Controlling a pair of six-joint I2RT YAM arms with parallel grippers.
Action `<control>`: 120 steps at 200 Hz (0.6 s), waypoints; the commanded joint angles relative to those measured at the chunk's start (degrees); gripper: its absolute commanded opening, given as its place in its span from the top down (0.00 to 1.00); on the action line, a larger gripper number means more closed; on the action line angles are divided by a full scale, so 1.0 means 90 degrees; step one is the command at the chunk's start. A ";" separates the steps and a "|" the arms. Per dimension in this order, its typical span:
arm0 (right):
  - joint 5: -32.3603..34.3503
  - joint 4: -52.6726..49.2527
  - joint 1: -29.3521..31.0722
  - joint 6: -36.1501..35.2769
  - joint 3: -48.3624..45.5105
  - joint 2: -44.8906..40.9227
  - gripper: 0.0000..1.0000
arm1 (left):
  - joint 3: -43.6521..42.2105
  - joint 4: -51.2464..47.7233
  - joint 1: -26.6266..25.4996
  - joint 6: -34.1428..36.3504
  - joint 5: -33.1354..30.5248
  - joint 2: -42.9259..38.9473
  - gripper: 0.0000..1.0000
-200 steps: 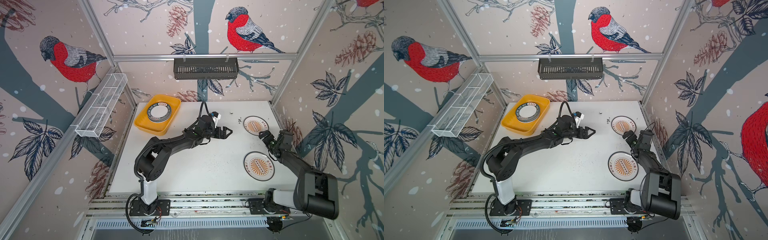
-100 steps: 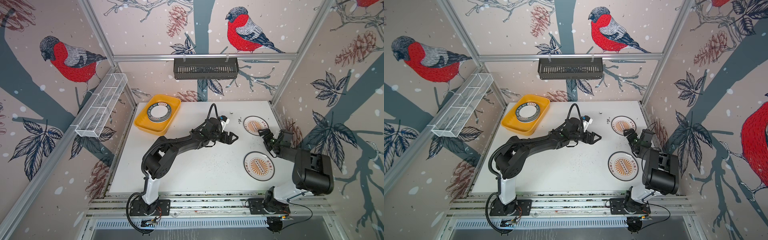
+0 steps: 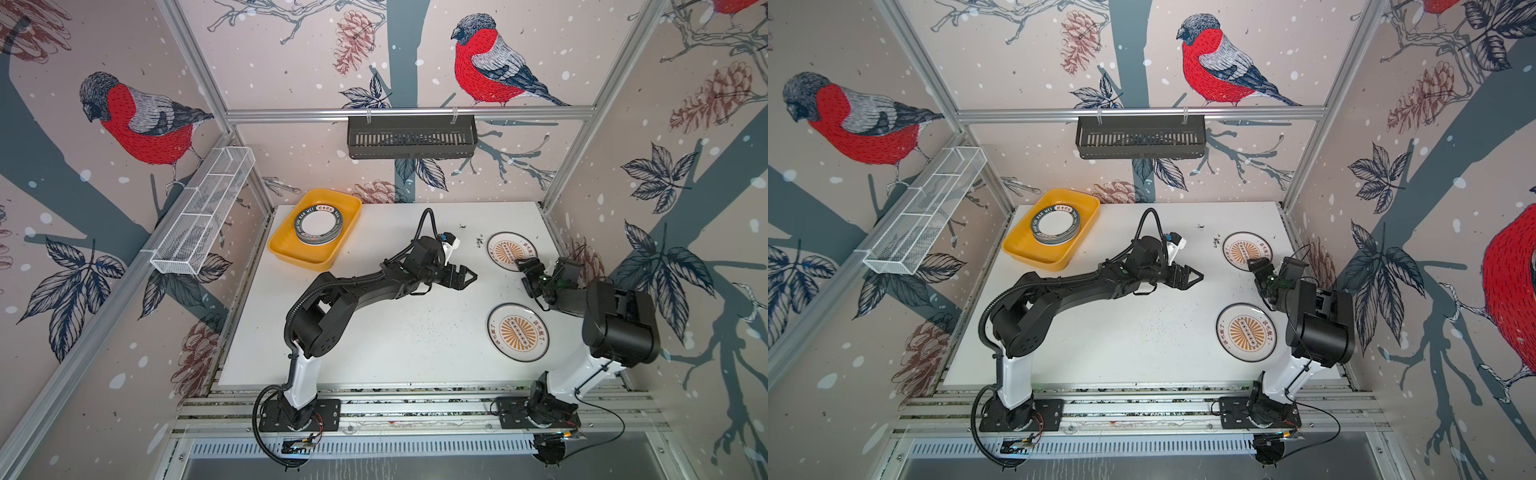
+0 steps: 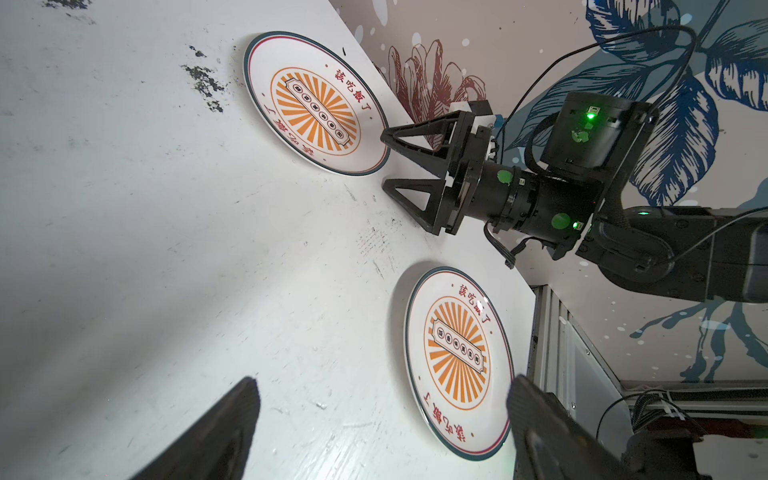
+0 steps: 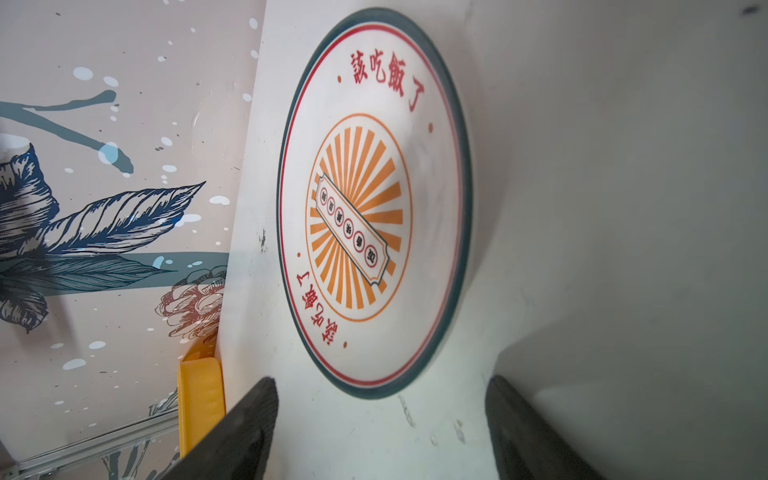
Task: Place the plates into the plastic bin on the countertop
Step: 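Grip the edge of the farther orange-sunburst plate with the right gripper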
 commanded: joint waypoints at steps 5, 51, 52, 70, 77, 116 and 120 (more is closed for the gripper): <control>0.0040 0.0089 0.0015 0.0306 0.0038 0.0219 0.30 | 0.0022 0.0217 -0.0002 -0.0030 0.0011 0.0013 0.07; 0.0053 0.0380 0.0037 0.0637 0.0048 0.0500 0.52 | 0.0008 0.0249 -0.0004 -0.0065 0.0033 0.0029 0.06; 0.0053 0.0392 0.0037 0.0641 0.0045 0.0503 0.52 | 0.0010 0.0252 -0.0002 -0.0062 0.0034 0.0030 0.06; 0.0052 0.0516 0.0052 0.0778 0.0019 0.0592 0.59 | 0.0022 0.0375 0.0006 -0.0144 0.0149 0.0051 0.06; 0.0064 0.0561 0.0057 0.0830 -0.0004 0.0613 0.61 | 0.0016 0.0440 0.0000 -0.0184 0.0203 0.0061 0.06; 0.0109 0.0968 0.0057 0.1139 -0.0133 0.0747 0.67 | -0.0006 0.0598 -0.0001 -0.0255 0.0321 0.0100 0.06; 0.0111 0.1030 0.0066 0.1180 -0.0142 0.0765 0.68 | -0.0006 0.0618 -0.0008 -0.0264 0.0326 0.0109 0.06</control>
